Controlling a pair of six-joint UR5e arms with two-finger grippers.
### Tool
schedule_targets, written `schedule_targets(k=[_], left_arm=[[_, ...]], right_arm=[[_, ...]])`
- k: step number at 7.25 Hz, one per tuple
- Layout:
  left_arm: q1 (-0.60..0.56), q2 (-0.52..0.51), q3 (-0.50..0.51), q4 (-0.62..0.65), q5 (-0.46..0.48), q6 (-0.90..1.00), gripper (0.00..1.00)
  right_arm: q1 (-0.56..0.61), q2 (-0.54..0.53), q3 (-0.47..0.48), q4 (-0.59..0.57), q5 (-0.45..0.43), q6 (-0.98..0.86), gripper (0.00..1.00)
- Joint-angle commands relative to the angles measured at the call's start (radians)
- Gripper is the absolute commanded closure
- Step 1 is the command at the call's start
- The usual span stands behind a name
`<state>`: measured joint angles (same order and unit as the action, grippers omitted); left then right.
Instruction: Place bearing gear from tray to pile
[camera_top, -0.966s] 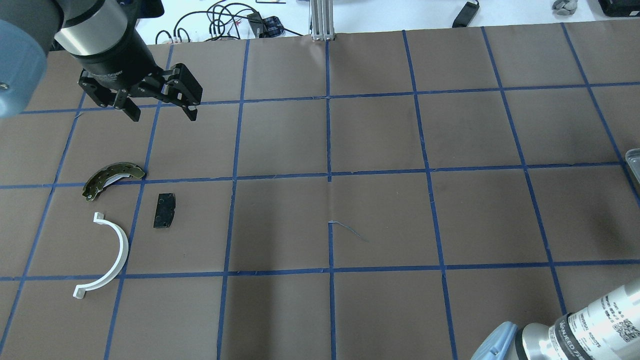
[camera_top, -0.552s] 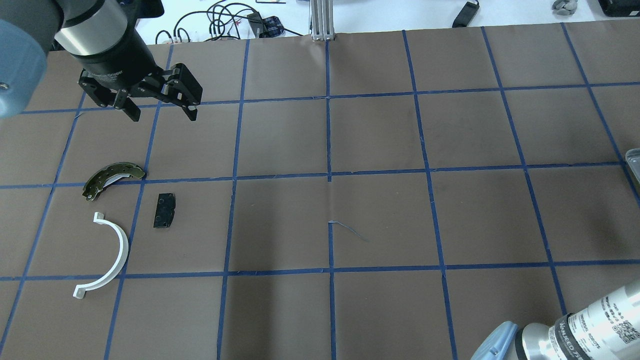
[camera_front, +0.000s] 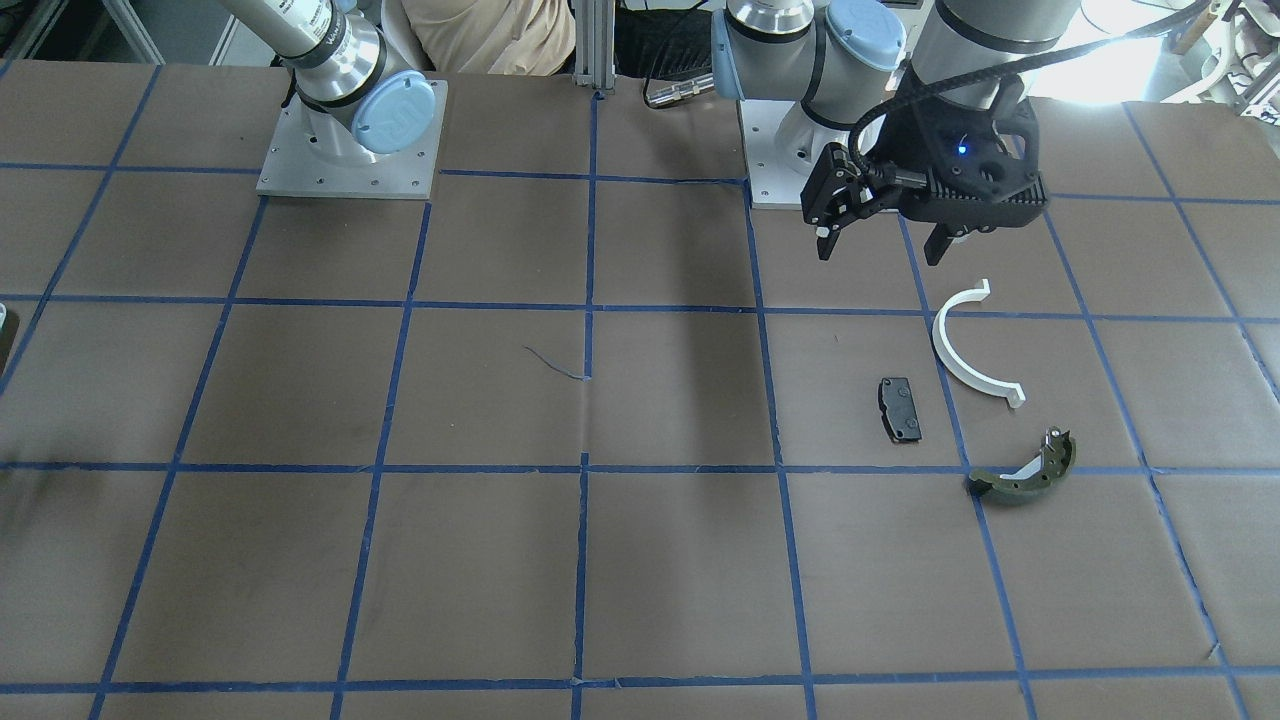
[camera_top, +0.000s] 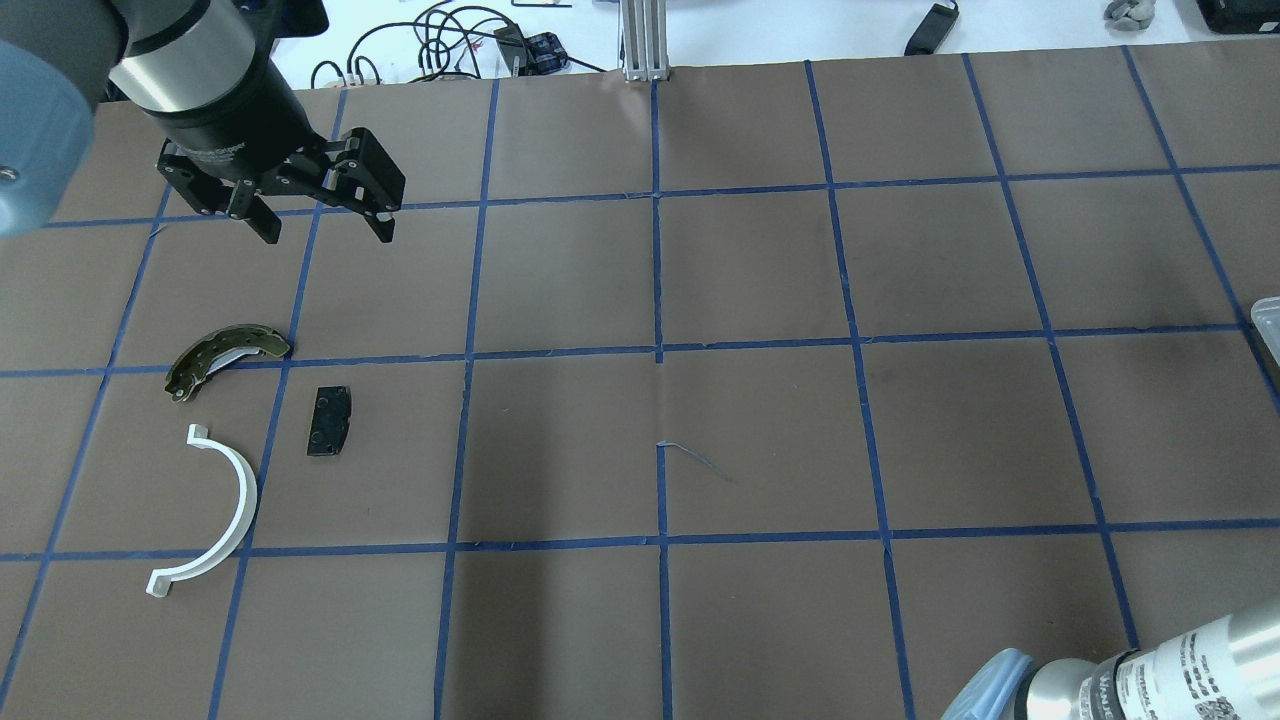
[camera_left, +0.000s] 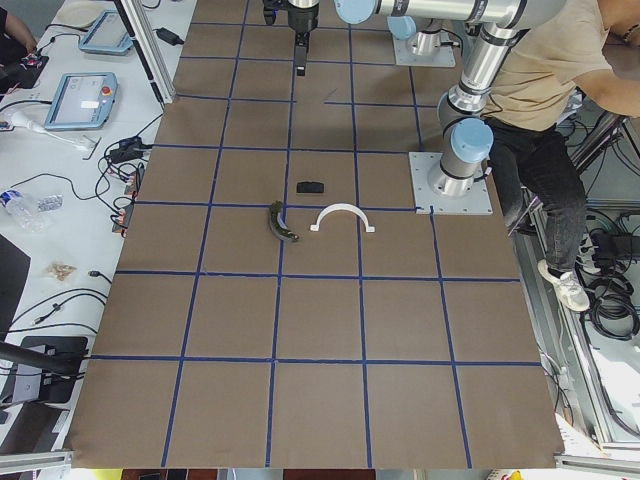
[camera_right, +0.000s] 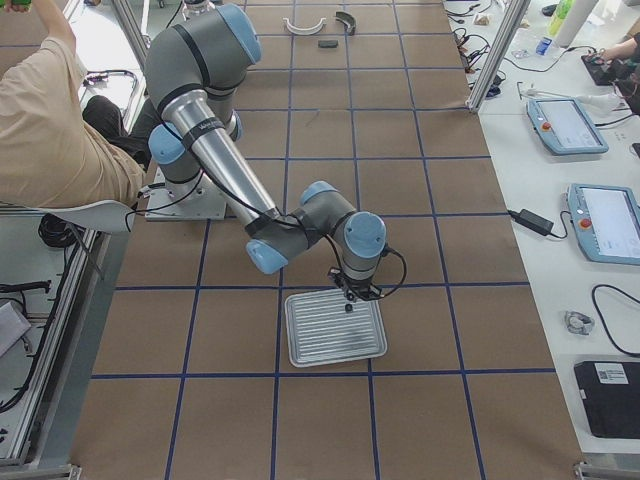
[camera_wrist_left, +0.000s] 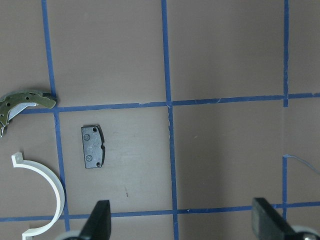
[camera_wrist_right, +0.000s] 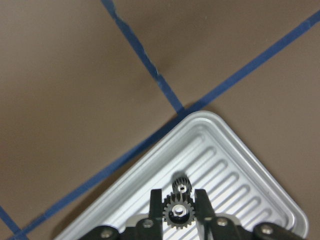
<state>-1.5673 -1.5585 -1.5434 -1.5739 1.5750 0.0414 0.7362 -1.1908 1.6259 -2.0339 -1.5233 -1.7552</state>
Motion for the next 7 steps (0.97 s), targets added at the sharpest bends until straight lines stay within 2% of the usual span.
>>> schedule_targets(k=[1,3,4,5,7], left_arm=[[0.001,0.0,-0.003,0.002,-0.001,0.002,0.0],[0.001,0.0,-0.004,0.002,-0.001,0.002,0.0],[0.001,-0.002,-0.004,0.002,-0.001,0.002,0.0],[0.001,-0.002,-0.004,0.002,-0.001,0.002,0.0],[0.001,-0.002,-0.004,0.008,-0.001,0.005,0.0]], right_arm=[[0.098,-0.055,0.038,0.007,0.077,0.357,0.74],[0.249,-0.122,0.04,0.017,0.054,0.593,0.73],[0.341,-0.162,0.046,0.018,0.058,0.791,0.74],[0.456,-0.188,0.049,0.02,0.048,0.91,0.73],[0.678,-0.19,0.048,0.062,0.025,1.29,0.73]])
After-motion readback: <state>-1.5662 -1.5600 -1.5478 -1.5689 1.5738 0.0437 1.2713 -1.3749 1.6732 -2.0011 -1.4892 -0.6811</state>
